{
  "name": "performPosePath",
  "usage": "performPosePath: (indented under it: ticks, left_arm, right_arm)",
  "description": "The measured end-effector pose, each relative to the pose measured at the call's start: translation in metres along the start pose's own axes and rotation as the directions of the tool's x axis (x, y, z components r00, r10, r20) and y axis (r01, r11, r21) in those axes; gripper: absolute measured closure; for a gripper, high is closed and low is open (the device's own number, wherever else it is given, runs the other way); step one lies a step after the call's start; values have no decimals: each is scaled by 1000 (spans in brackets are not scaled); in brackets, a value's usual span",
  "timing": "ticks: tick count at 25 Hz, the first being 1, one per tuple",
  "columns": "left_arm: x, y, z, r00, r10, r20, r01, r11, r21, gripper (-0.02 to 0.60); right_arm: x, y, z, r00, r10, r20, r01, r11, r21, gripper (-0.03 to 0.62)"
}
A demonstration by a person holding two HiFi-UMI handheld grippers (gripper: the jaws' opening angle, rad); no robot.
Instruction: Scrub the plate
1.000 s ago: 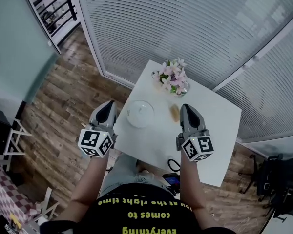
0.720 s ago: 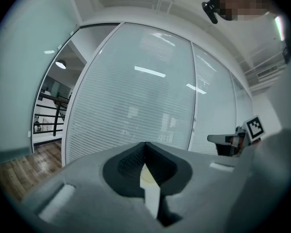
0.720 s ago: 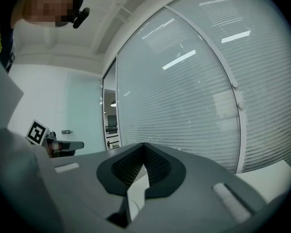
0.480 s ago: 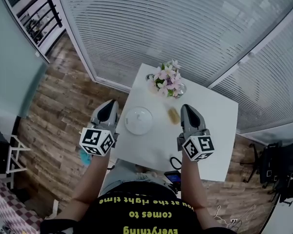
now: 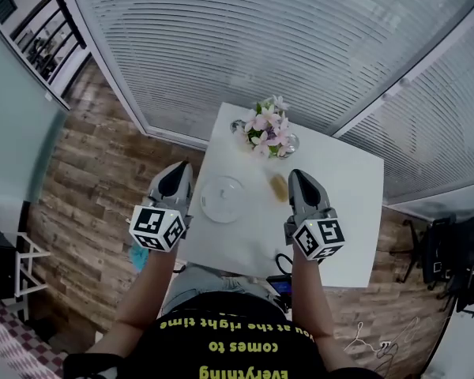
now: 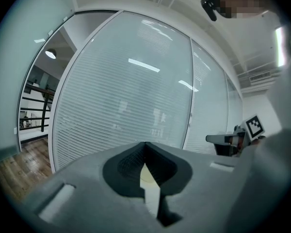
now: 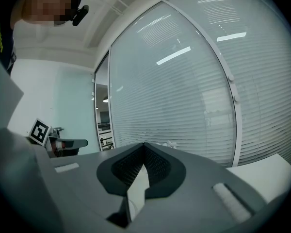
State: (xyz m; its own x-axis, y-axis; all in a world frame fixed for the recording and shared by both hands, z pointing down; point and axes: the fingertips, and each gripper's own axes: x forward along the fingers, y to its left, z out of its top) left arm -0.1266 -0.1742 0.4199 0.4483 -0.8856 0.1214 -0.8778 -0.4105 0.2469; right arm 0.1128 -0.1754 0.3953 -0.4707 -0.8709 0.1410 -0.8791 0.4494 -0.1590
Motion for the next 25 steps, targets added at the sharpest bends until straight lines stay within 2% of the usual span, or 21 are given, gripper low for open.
performPosePath:
  ticks: [15, 25]
  left_arm:
    - [23, 10, -35, 992, -72, -102, 72, 997, -1, 581]
    - [29, 19, -80, 977, -87, -196, 81, 996, -38, 581]
  right_arm:
    - [20, -6, -44, 995, -18, -95, 21, 999, 29, 588]
    - [35, -10, -89, 983, -14, -185, 23, 999, 48, 588]
